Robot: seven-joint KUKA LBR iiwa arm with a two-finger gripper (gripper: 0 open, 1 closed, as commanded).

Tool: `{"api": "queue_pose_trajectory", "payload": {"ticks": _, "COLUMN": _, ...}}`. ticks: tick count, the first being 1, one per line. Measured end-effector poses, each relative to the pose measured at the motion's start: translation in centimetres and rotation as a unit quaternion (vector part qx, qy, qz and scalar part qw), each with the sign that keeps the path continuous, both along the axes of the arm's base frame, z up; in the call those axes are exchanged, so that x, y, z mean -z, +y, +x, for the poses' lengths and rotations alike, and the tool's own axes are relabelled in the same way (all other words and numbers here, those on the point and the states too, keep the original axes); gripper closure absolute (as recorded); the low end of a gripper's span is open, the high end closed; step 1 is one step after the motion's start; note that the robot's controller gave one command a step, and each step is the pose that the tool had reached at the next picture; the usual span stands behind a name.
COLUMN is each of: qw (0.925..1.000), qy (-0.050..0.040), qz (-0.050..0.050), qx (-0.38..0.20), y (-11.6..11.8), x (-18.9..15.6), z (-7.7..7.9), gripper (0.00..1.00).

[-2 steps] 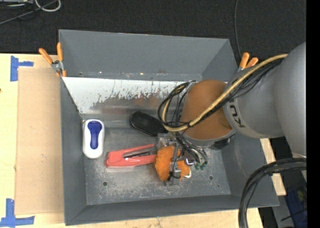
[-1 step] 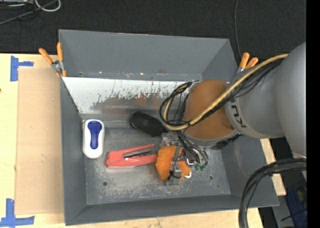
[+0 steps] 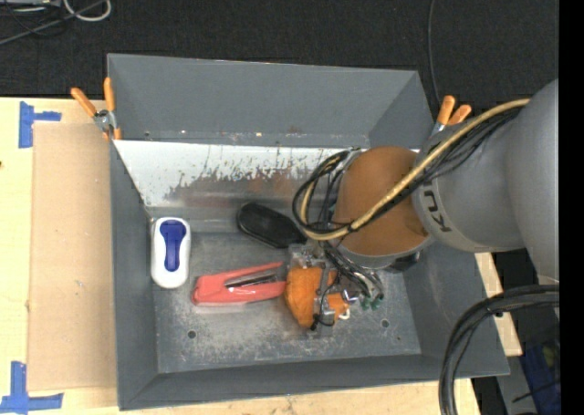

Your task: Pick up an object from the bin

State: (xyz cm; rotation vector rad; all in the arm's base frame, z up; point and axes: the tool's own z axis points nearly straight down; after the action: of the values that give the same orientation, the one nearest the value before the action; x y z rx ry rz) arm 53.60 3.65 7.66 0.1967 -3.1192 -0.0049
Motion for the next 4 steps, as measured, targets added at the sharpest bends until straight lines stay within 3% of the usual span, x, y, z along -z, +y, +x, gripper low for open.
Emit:
{"api": "queue_pose_trajectory", "payload": {"ticks": 1, "qw": 0.9951, "qy": 0.0004, "qz": 0.002, "qx": -0.099, "y": -2.1, "x": 0.5, "z": -3.1, "gripper": 0.0}}
{"api": "queue_pose_trajectory", "payload": {"ticks": 2, "qw": 0.9972, "qy": -0.0003, "qz": 0.002, "qx": -0.074, "y": -2.3, "x": 0.6, "z": -2.7, "gripper": 0.0}}
{"api": "queue_pose_trajectory", "payload": {"ticks": 3, "qw": 0.994, "qy": 0.0019, "qz": 0.002, "qx": -0.109, "y": -2.8, "x": 0.8, "z": -4.7, "gripper": 1.0}}
{"api": "queue_pose_trajectory", "payload": {"ticks": 4, "qw": 0.9941, "qy": 0.0019, "qz": 0.002, "qx": -0.109, "y": -2.8, "x": 0.8, "z": -4.7, "gripper": 1.0}}
